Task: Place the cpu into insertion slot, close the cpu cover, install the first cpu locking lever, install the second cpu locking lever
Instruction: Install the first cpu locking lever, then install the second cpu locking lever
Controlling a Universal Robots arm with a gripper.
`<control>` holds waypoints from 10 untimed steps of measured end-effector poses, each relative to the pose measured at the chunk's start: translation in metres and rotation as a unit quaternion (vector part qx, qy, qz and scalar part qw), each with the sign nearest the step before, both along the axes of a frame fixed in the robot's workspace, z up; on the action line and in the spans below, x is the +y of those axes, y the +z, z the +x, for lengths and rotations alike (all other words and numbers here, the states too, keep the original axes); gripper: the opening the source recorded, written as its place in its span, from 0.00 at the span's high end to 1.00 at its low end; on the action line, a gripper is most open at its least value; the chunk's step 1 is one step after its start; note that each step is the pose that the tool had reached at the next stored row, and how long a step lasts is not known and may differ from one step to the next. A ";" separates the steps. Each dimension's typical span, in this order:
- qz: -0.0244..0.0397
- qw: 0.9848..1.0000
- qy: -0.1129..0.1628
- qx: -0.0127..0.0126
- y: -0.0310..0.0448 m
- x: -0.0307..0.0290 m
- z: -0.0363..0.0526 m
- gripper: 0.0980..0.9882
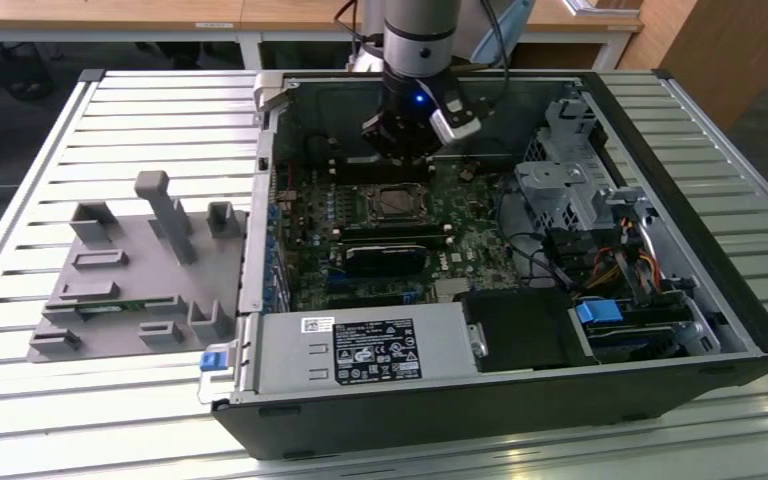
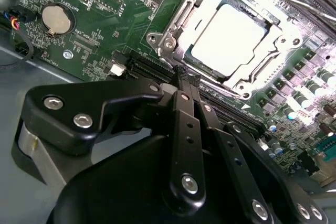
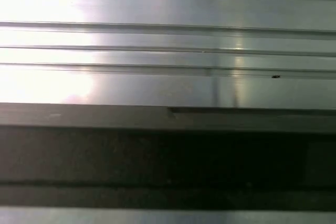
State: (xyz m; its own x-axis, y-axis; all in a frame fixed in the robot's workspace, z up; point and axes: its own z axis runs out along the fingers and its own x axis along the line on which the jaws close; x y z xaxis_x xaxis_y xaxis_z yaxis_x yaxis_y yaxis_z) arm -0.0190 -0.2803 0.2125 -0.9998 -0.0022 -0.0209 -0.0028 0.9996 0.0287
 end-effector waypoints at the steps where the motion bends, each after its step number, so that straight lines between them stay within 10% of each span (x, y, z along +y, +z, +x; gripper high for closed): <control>1: 0.000 1.000 0.000 0.000 -0.0001 -0.0002 0.0004 0.99; 10: 0.000 1.000 0.000 0.000 0.0000 -0.0016 0.0022 0.99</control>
State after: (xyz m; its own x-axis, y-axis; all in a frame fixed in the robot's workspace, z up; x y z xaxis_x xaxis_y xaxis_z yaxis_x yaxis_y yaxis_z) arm -0.0168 -0.2819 0.2125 -0.9998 -0.0023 -0.0209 -0.0029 0.9996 0.0287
